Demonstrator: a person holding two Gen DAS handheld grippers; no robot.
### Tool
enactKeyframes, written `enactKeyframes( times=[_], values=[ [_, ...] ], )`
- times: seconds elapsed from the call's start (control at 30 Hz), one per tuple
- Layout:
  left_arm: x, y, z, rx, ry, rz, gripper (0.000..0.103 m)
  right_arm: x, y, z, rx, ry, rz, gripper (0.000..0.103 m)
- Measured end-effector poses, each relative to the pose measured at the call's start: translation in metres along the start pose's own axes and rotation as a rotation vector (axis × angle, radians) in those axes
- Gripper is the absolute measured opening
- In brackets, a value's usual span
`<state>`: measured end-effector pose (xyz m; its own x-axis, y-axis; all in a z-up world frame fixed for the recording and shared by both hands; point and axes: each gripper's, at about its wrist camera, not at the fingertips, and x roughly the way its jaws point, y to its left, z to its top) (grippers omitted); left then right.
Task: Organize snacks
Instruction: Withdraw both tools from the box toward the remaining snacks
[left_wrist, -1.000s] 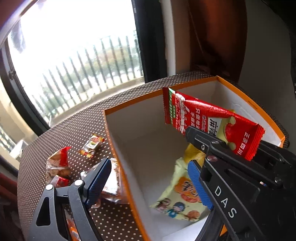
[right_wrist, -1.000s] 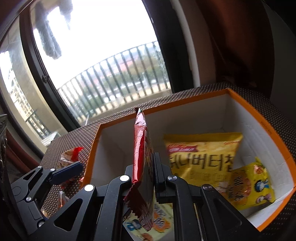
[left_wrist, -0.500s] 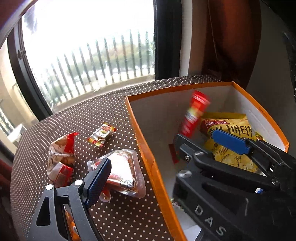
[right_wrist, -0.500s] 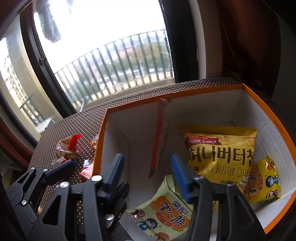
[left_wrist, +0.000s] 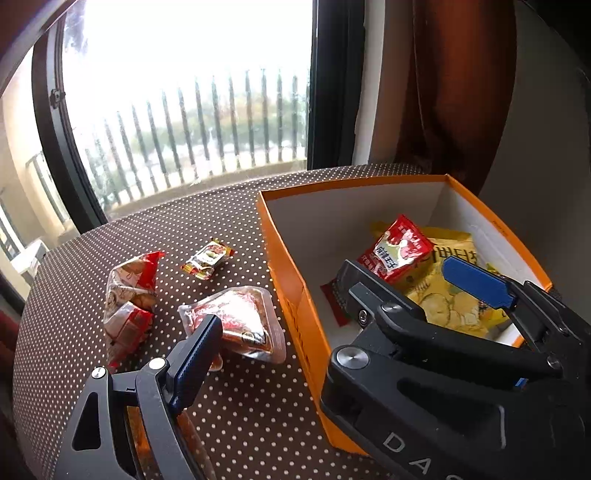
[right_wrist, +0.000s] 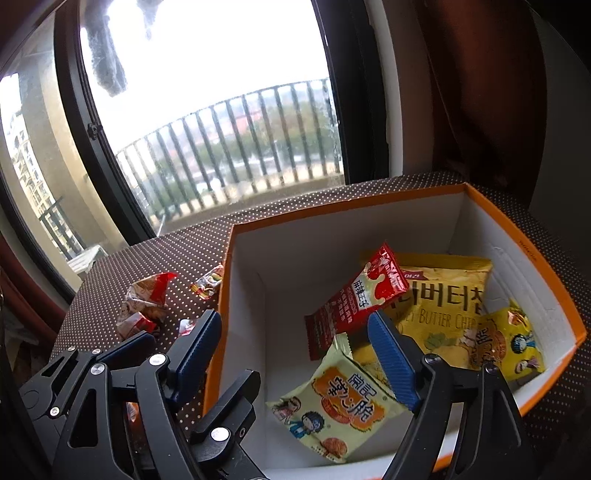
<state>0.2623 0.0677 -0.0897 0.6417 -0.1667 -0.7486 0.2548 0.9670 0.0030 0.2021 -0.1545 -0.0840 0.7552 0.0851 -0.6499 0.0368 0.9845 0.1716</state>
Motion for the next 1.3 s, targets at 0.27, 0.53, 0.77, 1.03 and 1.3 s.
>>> enactKeyframes(
  times=[0.27,0.53,0.77,1.03,1.3],
  values=[
    [-0.027,-0.003,-0.01,-0.019,-0.047,-0.005,0.086,-0.028,0.009,-0.004,-0.017,-0.053,-0.008,0.086],
    [-0.056,-0.003,-0.022,-0.036,-0.099,-0.001,0.087,-0.053,0.023,-0.012,-0.041,-0.108,-0.01,0.088],
    [-0.084,-0.005,-0.034,-0.051,-0.174,0.014,0.092,-0.08,0.034,-0.02,-0.054,-0.198,-0.028,0.095],
    [-0.107,0.001,-0.052,-0.083,-0.255,0.045,0.101,-0.104,0.048,-0.033,-0.078,-0.31,-0.054,0.103],
    [-0.119,0.015,-0.073,-0.116,-0.285,0.064,0.102,-0.108,0.062,-0.049,-0.094,-0.337,-0.029,0.103]
  ],
)
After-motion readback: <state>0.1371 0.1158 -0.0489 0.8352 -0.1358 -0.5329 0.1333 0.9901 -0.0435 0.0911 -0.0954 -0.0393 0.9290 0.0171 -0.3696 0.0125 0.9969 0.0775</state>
